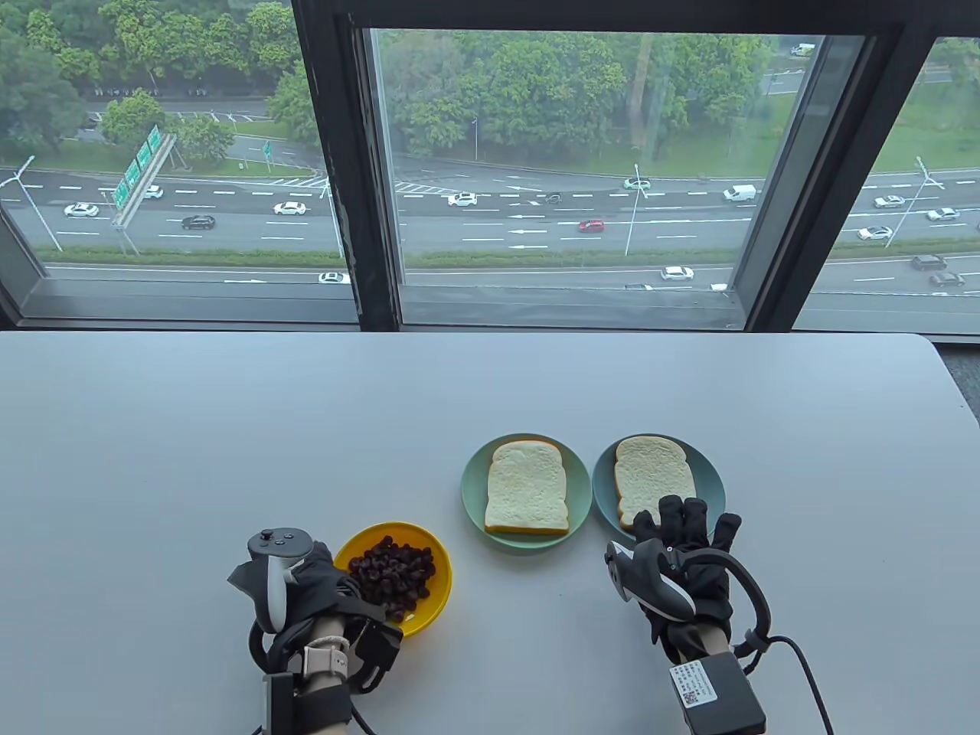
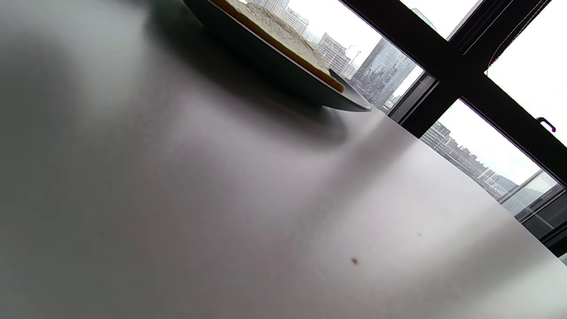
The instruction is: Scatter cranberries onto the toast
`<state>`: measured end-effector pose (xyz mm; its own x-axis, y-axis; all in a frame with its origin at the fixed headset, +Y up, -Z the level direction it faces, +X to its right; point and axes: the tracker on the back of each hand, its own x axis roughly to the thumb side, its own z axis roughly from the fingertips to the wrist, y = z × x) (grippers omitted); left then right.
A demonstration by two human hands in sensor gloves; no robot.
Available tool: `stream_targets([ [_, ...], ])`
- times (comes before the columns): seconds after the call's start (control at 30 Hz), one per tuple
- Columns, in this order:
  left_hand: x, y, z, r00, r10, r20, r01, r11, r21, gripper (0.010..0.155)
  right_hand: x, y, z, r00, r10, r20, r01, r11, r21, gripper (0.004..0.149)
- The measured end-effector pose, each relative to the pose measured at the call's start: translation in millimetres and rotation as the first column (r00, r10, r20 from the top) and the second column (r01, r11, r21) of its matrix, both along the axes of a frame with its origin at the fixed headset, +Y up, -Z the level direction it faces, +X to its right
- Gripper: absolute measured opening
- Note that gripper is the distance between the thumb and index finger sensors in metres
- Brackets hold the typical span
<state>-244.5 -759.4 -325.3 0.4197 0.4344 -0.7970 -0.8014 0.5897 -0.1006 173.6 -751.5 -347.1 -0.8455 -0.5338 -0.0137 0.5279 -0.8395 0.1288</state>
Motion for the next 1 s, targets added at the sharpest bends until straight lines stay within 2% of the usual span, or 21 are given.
stream_targets([
  [0.13,2.8,-1.0,-1.2,0.997,0.081,-0.002,-0.081,0.994,0.071,0.056,-0.5,0.5,0.0,1.000,0.006,-0.009,-0.006,1.000,0.003,0.079],
  [0.27,1.5,-4.9,0.4,0.958,0.287,-0.015,-0.278,0.939,0.203,0.054,-0.7,-0.2,0.0,1.000,0.001,-0.014,-0.001,1.000,0.004,0.079],
  [0.3,1.1,-5.1,0.9,0.953,0.303,-0.023,-0.291,0.932,0.218,0.053,-0.7,-0.3,-0.2,1.000,0.001,-0.016,-0.001,1.000,0.005,0.079],
  [0.43,2.2,-2.9,2.7,0.968,0.247,-0.047,-0.231,0.947,0.222,0.049,-1.8,-0.7,0.1,1.000,0.000,-0.019,0.000,1.000,0.005,0.079],
  [0.73,16.7,-7.6,-0.6,0.965,0.260,0.024,-0.258,0.933,0.253,0.046,-2.0,0.1,0.3,1.000,0.001,-0.022,-0.001,1.000,0.008,0.078],
  [0.83,22.4,-8.6,-1.3,0.944,0.327,0.035,-0.322,0.900,0.293,0.044,-2.2,-0.3,0.6,1.000,-0.005,-0.020,0.005,1.000,0.011,0.078],
  [1.0,38.5,-14.7,-1.8,0.850,0.522,0.073,-0.517,0.798,0.309,0.043,-3.0,-1.1,0.5,1.000,-0.010,-0.018,0.010,1.000,0.016,0.079],
])
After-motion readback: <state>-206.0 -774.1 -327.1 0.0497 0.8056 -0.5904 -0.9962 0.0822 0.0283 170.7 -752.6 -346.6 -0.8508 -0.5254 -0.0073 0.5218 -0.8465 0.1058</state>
